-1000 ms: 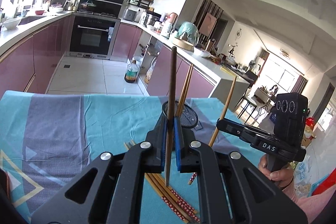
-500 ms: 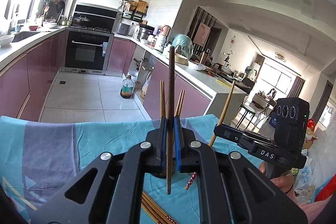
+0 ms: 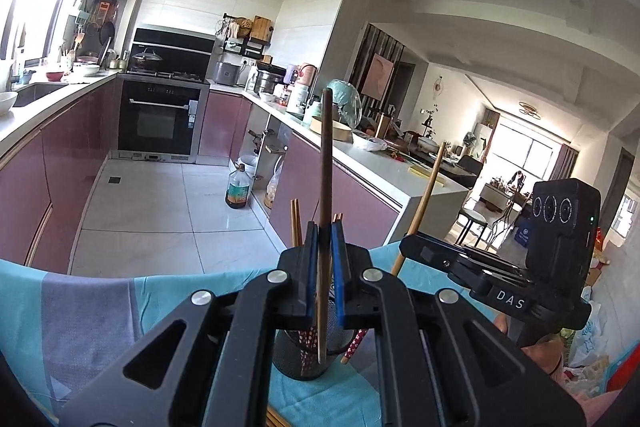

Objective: Organize utensils
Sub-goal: 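Lower both chopsticks into the mesh holder and open both grippers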

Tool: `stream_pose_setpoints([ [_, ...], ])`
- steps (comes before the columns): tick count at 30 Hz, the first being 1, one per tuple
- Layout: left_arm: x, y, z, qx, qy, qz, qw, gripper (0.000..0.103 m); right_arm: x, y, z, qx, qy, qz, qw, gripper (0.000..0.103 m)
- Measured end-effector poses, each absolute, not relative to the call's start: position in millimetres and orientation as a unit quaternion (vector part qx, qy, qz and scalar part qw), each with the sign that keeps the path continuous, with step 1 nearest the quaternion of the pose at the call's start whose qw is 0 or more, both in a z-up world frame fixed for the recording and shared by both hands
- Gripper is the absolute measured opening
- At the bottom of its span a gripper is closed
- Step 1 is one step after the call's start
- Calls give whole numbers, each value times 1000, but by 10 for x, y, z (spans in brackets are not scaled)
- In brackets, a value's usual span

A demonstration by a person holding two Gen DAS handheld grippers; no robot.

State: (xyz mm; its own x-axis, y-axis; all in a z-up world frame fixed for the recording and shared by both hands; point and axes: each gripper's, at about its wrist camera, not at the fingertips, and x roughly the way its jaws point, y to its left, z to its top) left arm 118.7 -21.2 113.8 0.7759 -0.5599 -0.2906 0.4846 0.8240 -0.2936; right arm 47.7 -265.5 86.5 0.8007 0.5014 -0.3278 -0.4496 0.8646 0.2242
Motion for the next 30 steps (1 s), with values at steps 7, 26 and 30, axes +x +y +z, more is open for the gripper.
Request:
stream_pose_setpoints([
  [7,1264,-343,1168,-92,180,-272,941,7,604,-2665,876,66,188,240,950,5],
  [26,1370,-632,822,-51,244,-265,931,7,857,-2621,456,69,249,218,941,5],
  [30,1400,-623,769,-36,261,-268,927,7,913,-2610,345,66,273,215,935,5],
])
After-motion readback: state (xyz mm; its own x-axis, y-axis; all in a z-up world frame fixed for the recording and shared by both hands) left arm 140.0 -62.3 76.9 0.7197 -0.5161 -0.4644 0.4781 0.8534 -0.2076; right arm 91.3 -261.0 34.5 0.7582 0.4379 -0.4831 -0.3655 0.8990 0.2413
